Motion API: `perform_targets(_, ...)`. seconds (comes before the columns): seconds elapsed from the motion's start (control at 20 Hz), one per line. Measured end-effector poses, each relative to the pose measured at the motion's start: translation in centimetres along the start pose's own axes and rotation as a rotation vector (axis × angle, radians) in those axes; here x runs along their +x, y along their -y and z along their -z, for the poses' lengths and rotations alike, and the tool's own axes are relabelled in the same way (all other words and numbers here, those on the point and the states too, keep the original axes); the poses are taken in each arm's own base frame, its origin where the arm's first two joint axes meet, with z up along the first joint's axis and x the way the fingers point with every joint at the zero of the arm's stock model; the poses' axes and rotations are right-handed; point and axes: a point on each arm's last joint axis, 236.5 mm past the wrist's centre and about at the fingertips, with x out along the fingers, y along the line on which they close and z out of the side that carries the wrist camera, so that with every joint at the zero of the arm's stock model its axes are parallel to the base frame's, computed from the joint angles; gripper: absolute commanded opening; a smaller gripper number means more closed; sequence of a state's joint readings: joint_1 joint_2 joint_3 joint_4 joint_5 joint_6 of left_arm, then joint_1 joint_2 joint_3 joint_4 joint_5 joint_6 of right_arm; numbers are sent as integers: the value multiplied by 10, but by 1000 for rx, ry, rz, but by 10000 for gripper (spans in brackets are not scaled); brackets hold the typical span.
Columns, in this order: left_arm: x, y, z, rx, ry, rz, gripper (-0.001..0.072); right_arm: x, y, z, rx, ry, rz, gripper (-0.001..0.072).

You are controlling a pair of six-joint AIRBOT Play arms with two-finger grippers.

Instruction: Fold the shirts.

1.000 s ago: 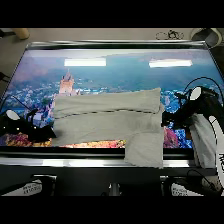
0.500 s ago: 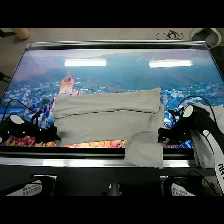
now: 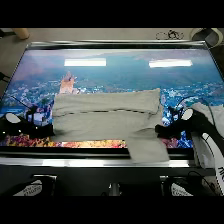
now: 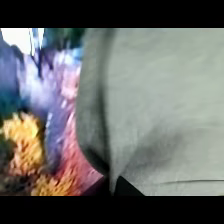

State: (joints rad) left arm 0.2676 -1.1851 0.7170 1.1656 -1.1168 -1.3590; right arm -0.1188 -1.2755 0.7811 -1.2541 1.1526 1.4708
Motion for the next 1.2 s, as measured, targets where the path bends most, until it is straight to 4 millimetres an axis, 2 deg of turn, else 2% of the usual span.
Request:
perform_targets(0.05, -13, 9, -11, 29, 40, 13, 24, -19, -9, -12, -25, 40, -12, 24)
perform_targets(0.15, -44, 22, -43, 75, 148, 22, 24, -61, -24, -55, -55, 192, -23, 24)
perform_targets(0.3, -72, 38, -95, 83, 264, 52, 26, -103, -43, -122, -55, 369, -54, 25)
perform_targets(0.45, -70, 49, -146, 35, 295, 117, 27, -114, -60, -185, -14, 474, -129, 26)
perform_targets(0.55, -55, 49, -175, -21, 281, 151, 52, -104, -68, -216, 28, 491, -188, 27)
perform_targets(0.6, -45, 49, -186, -52, 264, 166, 253, -98, -71, -229, 56, 499, -222, 101)
perform_targets(0.65, -35, 48, -194, -85, 249, 179, 543, -90, -73, -238, 82, 498, -250, 442)
perform_targets(0.7, -26, 47, -200, -114, 231, 188, 655, -81, -75, -244, 105, 488, -273, 709)
perform_targets(0.85, -20, 51, -209, -143, 209, 221, 656, -69, -72, -247, 95, 457, -291, 709)
perform_targets(0.95, -32, 55, -209, -113, 212, 231, 656, -58, -49, -238, 68, 402, -220, 712)
perform_targets(1.05, -46, 70, -202, -56, 208, 246, 655, -41, -32, -224, 55, 317, -163, 712)
perform_targets(1.2, -66, 98, -191, 34, 216, 258, 655, -16, -35, -208, 45, 215, -170, 701)
